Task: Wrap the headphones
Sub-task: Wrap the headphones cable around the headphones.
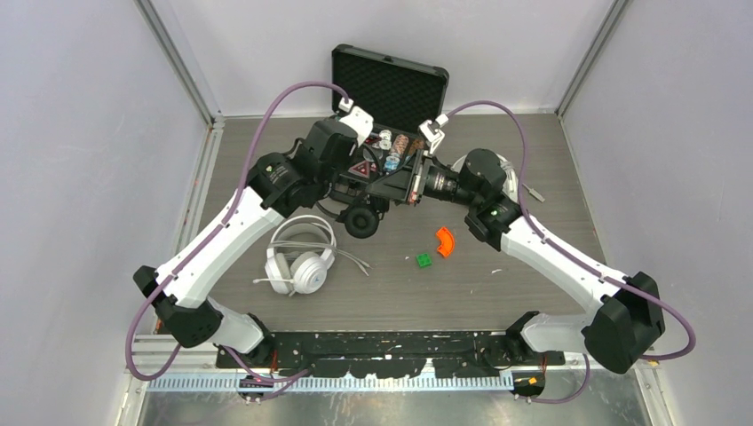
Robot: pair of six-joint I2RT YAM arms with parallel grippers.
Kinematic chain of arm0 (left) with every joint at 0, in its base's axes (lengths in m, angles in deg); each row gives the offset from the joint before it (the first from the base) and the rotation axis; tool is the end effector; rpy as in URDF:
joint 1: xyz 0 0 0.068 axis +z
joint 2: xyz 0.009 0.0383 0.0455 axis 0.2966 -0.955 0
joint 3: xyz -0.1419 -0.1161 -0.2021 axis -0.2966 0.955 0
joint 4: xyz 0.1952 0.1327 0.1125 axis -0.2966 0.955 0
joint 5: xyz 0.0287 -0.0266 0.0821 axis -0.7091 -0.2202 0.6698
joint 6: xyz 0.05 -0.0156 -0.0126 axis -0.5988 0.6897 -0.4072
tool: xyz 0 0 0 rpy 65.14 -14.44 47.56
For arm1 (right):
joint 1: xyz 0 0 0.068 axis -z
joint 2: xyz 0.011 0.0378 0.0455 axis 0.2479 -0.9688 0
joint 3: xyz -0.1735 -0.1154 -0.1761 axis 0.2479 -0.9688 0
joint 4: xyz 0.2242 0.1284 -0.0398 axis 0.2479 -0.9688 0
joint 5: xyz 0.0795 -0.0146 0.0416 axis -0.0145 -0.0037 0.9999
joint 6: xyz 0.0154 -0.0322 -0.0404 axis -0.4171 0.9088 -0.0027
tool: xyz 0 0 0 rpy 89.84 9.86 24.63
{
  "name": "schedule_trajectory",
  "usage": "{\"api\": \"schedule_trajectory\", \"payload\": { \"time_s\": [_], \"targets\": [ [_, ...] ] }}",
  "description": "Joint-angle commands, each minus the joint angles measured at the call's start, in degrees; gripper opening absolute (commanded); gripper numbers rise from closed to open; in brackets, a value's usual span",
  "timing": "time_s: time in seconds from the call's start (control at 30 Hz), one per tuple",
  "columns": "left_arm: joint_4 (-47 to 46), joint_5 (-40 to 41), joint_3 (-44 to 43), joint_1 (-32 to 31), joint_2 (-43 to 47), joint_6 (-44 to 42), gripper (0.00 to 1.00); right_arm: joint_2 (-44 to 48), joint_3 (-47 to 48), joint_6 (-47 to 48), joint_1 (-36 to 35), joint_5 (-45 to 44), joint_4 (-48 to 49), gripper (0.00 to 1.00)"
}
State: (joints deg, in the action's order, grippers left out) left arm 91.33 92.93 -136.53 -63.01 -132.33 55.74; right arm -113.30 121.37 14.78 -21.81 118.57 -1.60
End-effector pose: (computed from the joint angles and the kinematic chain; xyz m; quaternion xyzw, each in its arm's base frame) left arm 0.2115 -0.1870 0.4391 0.2641 0.8278 0.1304 0.4775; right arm 0.2202 0.1887 0.3723 -0.0897 0.6650 0.6854 0.2827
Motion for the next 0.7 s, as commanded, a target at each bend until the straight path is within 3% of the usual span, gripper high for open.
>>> {"api": "schedule_trajectory", "payload": {
  "time_s": [0.0, 0.23, 0.37, 0.67],
  "targets": [
    [-3.17, 5.69, -1.76, 0.04, 1.86, 9.33, 0.00, 0.01, 2.94, -2.94, -0.01, -1.89, 3.20, 0.09],
    [0.49, 3.44, -3.90, 0.03, -0.92, 23.37, 0.00, 0.54, 5.61, -0.55, -0.02, -8.39, -8.09, 0.15],
    [-4.07, 3.91, 0.31, 0.01, 0.56, 26.19, 0.00, 0.41, 8.71, 3.35, 0.00, -13.05, -18.13, 0.17],
    [-12.66, 4.01, 6.50, 0.03, 4.46, 28.63, 0.00, 0.87, 11.15, 5.10, -0.03, -17.78, -25.02, 0.26]
  ]
}}
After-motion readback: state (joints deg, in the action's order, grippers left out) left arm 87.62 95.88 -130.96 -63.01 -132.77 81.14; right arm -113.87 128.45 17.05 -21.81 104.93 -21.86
